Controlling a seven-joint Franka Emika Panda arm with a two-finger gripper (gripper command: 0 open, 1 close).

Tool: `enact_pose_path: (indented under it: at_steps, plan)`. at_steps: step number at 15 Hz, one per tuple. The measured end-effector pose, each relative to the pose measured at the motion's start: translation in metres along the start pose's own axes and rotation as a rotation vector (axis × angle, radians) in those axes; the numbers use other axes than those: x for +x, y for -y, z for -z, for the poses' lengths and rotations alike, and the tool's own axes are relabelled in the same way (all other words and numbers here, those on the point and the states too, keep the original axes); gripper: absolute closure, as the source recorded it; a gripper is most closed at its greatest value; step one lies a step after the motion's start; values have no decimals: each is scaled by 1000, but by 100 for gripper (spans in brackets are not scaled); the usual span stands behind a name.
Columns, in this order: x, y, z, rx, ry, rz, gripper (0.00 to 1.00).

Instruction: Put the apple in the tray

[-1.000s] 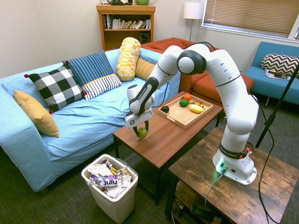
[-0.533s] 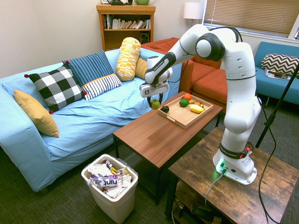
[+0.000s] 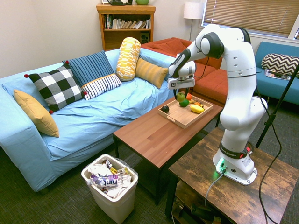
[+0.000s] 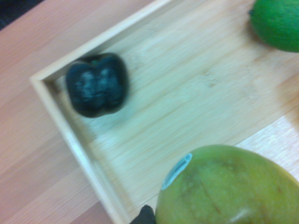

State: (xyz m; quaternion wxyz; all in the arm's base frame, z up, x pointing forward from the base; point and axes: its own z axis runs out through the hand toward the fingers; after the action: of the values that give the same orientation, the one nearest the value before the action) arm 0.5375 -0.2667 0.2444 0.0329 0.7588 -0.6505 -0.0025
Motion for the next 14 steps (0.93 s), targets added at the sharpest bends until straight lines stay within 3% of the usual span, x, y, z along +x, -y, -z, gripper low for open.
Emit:
enact_pose_path:
  at_steps: [8,14]
  plan:
    - [29,5,-87,-60,55,-38,100]
    - [34,16,-116,-72,73,-38,100]
